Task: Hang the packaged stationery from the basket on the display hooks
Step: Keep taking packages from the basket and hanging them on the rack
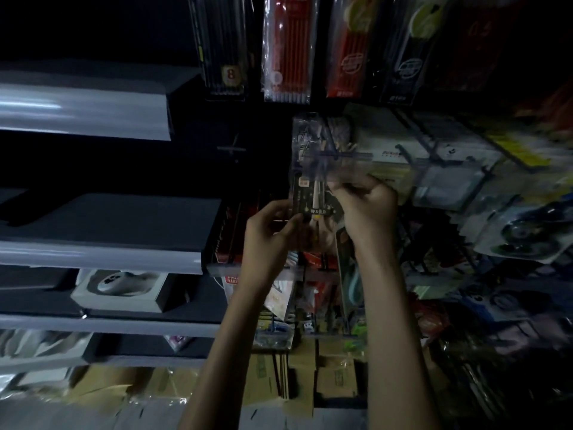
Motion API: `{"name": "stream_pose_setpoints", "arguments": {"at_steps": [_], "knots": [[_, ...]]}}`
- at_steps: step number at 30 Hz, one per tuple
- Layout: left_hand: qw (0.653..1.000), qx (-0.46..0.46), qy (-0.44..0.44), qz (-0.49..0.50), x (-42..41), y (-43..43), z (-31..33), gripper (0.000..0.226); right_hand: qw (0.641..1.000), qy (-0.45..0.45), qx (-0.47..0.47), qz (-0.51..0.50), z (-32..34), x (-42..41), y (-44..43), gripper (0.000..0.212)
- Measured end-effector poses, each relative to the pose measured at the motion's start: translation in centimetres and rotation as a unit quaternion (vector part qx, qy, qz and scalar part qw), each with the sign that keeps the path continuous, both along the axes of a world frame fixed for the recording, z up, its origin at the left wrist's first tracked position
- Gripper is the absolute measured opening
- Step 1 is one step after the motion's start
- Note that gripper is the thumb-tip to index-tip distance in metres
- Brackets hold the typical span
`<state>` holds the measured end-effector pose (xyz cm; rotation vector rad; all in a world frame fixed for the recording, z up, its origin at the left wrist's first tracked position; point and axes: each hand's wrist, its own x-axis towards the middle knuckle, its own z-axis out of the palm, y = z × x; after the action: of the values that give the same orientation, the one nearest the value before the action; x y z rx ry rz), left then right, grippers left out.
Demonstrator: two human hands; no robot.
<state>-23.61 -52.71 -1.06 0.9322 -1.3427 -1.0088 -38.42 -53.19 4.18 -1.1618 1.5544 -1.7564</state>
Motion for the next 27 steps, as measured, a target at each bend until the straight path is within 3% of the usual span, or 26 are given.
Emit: {"name": "stream_pose_setpoints", "arguments": {"at_steps": [11,27], "knots": [[0.999,-0.002,0.037,0.006,0.2,0.4,-1.4,0.015,0.986,0.1,0.09,-0.098,-3.2,0.5,3.7,0.019],[1.0,0.001,-0.016,-0.025,1.4,1.7,-2.2,0.044,0.978,0.141,0.086,-0.127,-5.3,1.0,3.1,0.02]]}}
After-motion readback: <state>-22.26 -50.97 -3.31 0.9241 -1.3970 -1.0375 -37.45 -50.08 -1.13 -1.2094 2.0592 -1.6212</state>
